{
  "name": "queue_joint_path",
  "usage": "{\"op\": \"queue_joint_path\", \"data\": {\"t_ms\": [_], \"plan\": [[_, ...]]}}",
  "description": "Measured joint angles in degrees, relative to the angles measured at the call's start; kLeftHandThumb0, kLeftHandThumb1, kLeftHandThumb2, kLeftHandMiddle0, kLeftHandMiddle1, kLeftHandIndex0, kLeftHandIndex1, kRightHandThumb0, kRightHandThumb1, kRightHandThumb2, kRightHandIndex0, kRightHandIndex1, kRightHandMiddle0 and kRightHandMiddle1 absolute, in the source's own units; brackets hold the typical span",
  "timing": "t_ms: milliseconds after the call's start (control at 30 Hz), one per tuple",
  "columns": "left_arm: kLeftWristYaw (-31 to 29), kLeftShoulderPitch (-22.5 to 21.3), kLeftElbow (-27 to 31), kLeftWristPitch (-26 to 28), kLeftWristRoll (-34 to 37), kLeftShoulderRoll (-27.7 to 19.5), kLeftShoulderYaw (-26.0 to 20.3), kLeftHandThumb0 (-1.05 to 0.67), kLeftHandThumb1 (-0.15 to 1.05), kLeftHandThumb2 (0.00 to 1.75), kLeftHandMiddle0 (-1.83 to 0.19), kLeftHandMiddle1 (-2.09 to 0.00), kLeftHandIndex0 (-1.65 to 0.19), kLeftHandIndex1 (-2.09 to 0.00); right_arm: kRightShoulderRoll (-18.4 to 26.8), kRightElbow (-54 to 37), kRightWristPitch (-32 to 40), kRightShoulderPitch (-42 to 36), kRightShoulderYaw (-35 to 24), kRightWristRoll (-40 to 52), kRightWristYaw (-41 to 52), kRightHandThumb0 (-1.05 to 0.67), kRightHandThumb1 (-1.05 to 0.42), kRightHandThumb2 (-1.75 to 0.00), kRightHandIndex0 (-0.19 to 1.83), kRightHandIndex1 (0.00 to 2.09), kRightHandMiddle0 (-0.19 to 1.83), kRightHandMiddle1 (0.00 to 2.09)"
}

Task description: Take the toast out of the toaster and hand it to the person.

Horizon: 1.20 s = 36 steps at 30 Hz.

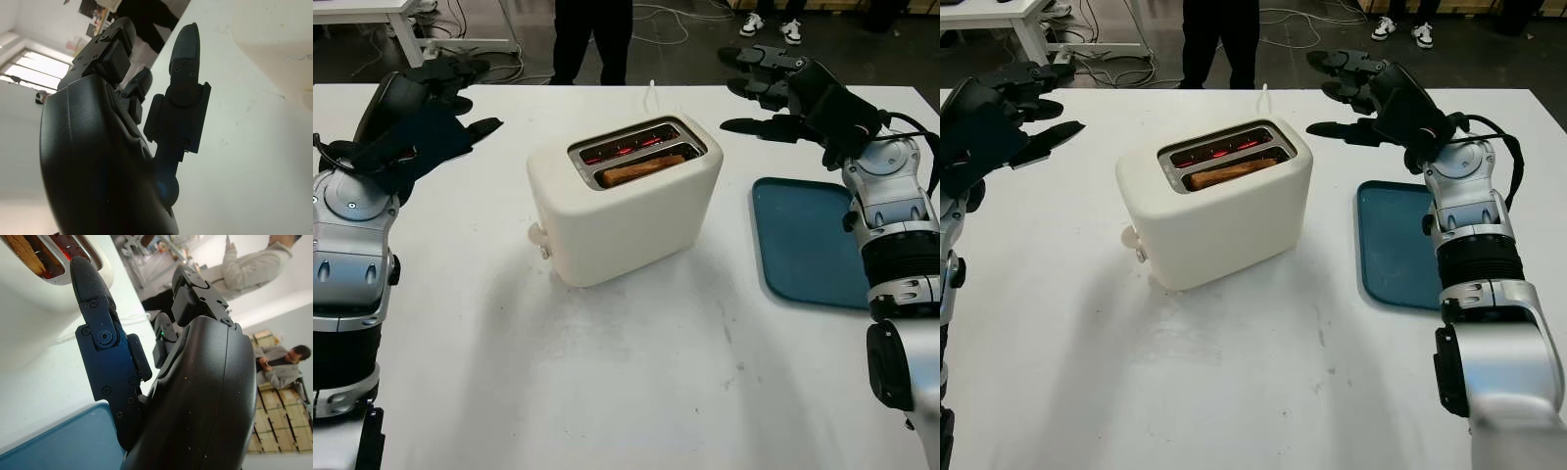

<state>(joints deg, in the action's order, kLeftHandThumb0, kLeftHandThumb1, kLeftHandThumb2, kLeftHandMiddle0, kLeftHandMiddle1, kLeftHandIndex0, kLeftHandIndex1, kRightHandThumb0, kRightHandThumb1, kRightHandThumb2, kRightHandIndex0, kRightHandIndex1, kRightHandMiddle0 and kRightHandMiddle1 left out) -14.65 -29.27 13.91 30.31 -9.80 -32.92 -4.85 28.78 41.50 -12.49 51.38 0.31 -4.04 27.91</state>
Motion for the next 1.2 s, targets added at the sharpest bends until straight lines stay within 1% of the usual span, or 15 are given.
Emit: {"op": "queue_joint_path", "data": {"t_ms": [600, 733, 1200], "plan": [[0.0, 0.0, 0.0, 0.0, -0.2, 0.0, 0.1, -0.48, 0.92, 0.27, -0.3, -0.54, -0.49, 0.0, 0.0, 0.0, 0.0, 0.0, 0.0, 0.0, 0.1, -0.69, -0.85, 0.0, 0.38, 0.0, 0.38, 0.0], [0.0, 0.0, 0.0, 0.0, -0.1, 0.0, 0.1, -0.5, 0.92, 0.26, -0.3, -0.53, -0.48, 0.0, 0.0, 0.0, 0.0, 0.0, 0.0, 0.0, 0.0, -0.7, -0.85, 0.0, 0.39, 0.01, 0.39, 0.01], [0.0, 0.0, 0.0, 0.0, -0.1, 0.0, 0.1, -0.48, 0.92, 0.26, -0.29, -0.52, -0.47, 0.0, 0.0, 0.1, -0.4, 0.0, 0.0, 0.0, 0.2, -0.74, -0.86, 0.0, 0.4, 0.01, 0.39, 0.0]]}}
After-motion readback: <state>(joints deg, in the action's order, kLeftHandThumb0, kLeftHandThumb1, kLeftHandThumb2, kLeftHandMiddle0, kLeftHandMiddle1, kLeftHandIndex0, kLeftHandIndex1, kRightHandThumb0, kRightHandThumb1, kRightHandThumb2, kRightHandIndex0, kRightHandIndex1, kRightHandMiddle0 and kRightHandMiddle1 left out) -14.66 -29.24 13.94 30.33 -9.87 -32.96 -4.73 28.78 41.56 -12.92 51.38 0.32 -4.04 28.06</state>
